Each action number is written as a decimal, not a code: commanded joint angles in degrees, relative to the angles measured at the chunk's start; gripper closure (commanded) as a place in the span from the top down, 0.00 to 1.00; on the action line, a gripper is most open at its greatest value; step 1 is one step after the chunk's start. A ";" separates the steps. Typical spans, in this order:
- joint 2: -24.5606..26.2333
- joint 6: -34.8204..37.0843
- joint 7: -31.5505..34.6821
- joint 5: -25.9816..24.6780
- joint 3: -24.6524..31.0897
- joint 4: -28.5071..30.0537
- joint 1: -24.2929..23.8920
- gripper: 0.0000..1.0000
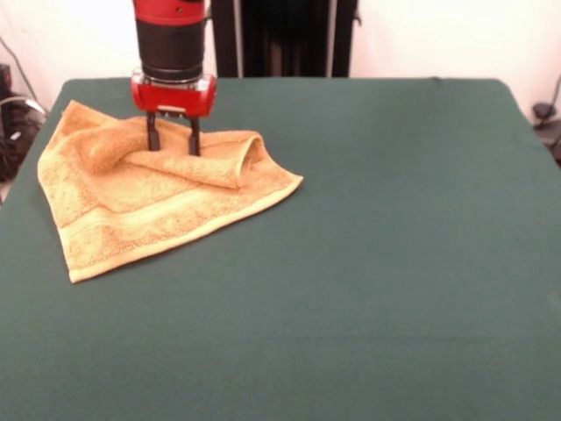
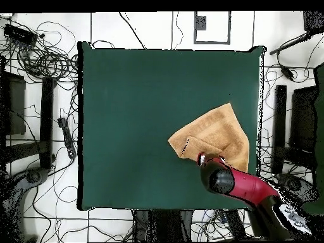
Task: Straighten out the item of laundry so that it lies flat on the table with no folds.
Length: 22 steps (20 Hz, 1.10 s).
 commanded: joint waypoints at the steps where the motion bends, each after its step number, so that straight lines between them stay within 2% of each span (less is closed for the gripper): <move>1: 2.04 8.06 -0.57 -3.43 5.48 1.10 -5.66 1.00; 8: 2.16 12.09 -3.54 -5.91 8.44 -1.14 -10.18 1.00; 15: 4.98 11.83 -2.71 -8.07 9.56 -3.88 -10.49 1.00; 22: 5.27 10.73 -1.82 -9.63 10.04 -3.14 -10.23 1.00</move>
